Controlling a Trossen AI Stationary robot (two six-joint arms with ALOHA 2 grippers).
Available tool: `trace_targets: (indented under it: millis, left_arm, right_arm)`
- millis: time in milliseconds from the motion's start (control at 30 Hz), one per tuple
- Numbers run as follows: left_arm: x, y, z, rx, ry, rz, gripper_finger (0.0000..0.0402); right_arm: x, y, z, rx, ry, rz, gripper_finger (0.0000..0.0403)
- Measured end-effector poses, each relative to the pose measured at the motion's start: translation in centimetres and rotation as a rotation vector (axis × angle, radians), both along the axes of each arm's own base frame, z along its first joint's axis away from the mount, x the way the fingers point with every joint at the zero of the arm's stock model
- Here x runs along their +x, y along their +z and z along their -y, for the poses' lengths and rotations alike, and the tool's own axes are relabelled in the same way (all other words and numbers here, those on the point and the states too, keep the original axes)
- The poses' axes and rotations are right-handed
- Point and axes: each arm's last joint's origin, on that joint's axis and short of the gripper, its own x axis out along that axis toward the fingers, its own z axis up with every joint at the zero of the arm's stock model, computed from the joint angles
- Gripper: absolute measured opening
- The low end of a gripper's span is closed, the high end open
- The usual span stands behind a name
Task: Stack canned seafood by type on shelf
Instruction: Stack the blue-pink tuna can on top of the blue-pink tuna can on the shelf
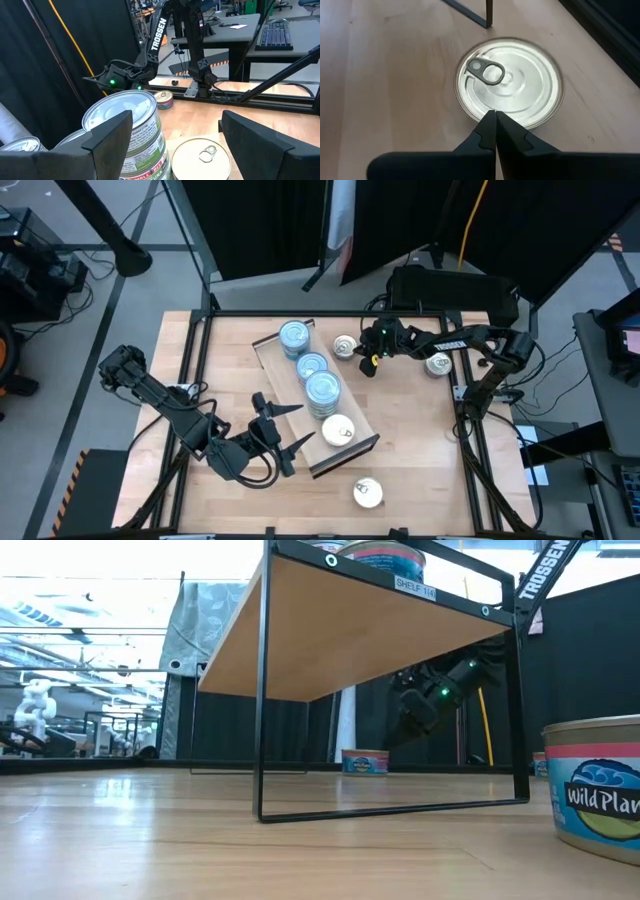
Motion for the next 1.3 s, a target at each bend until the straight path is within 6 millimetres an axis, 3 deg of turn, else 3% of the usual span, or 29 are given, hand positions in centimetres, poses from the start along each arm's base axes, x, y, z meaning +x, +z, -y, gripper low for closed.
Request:
trace_targets:
  millis: [267,533,700,867,1067,1300]
  left_arm:
    - [0.0,0.0,0.0,0.000,0.000,0.000,0.0306]
    - [0.0,0.0,0.1,-0.001,-0.003,0.000,0.0306]
    - [0.0,0.0,0.1,-0.002,-0.004,0.000,0.0306]
    - [0.0,0.0,0.1,-0.002,-0.006,-0.001,0.0306]
    - [0.0,0.0,0.1,-0.002,-0.006,0.000,0.0306]
    - [0.0,0.2,0.1,-0.019,-0.006,0.023,0.0306]
  right_arm:
    - [-1.1,-1.5,-0.7,0.088,-0.001,-0.152,0.0000]
    - [-1.8,-1.2,-1.4,0.149,-0.008,-0.224,0.0000]
    - [-3.0,0.4,-2.8,0.183,0.021,-0.293,0.0000]
    - [-3.9,3.9,-4.3,0.099,0.089,-0.236,0.0004]
    - [-4.6,7.5,-5.9,-0.173,0.298,-0.145,0.0054]
    - [-4.0,8.2,-5.8,-0.390,0.445,-0.104,0.0147]
